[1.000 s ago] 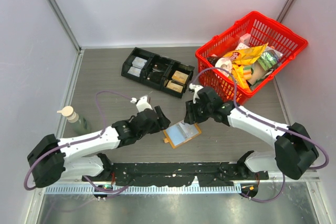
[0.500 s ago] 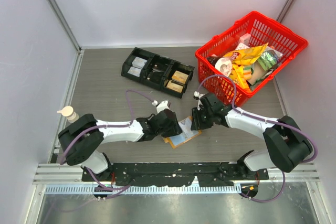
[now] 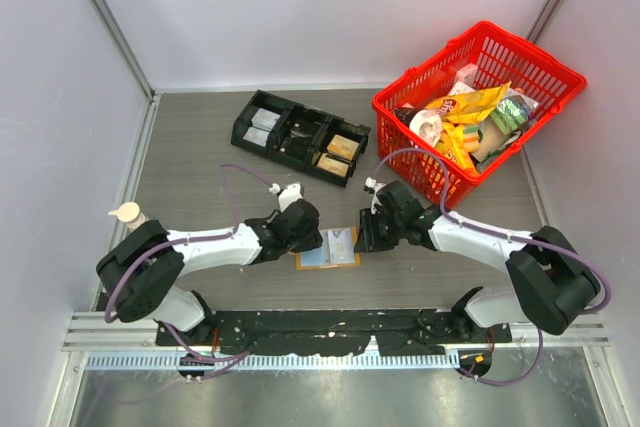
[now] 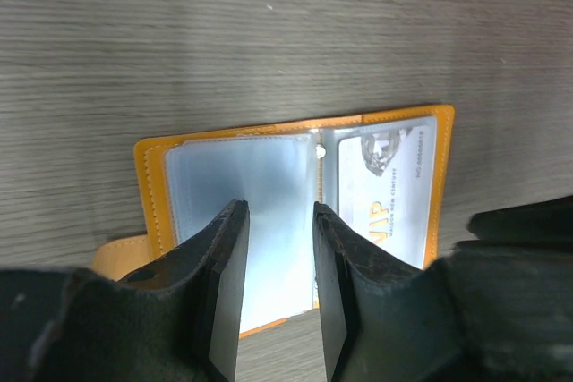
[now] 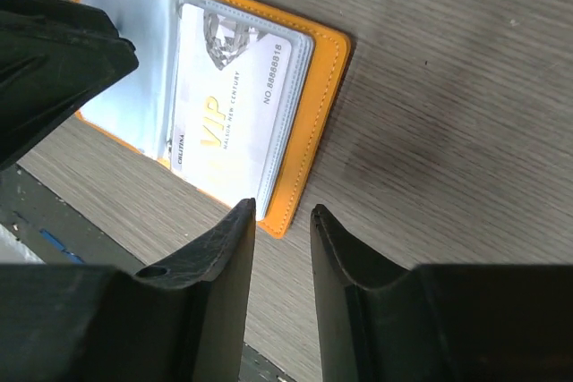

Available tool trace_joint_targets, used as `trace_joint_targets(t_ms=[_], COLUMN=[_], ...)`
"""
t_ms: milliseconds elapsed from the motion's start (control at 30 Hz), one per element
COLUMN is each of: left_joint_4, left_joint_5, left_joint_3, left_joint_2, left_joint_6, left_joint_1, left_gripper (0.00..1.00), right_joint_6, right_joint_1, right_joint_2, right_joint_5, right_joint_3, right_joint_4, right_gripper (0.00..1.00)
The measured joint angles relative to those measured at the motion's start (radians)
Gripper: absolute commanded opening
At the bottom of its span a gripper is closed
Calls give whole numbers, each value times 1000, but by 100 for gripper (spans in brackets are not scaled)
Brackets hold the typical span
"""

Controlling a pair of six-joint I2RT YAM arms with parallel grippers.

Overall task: Take the credit cards out of the card holder
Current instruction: Remove the credit card from the card holder.

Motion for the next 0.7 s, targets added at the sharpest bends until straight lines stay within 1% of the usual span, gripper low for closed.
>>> trace_joint_targets(t_ms=[100, 167, 267, 433, 467, 567, 700], left_joint_4=[-39, -57, -63, -41, -31, 6, 66], left_joint_5=[-26, -27, -13, 30, 37, 54, 74], left_joint_3=[0, 4, 6, 6, 5, -1, -27], left_joint_2=[-19, -26, -42, -90, -101, -127, -129], left_joint_6=[37, 56, 65, 56, 51, 36, 9], left_joint_1=[10, 10, 10, 10, 9, 9, 9], left_gripper=[47, 49, 50, 50, 50, 50, 49], right_joint_6=[14, 19, 38, 77, 85, 100, 112], right_joint_1=[-1, -2, -3, -3, -3, -3, -3], right_joint_2=[-34, -50, -52, -35, -24, 10, 46], right_joint_5=[16, 26, 24, 9, 6, 1, -2], right_joint_3=[0, 0, 0, 0, 0, -1, -11], right_joint_4=[8, 20, 50, 128, 145, 185, 232], right_gripper=[35, 34, 31, 29, 27, 26, 21])
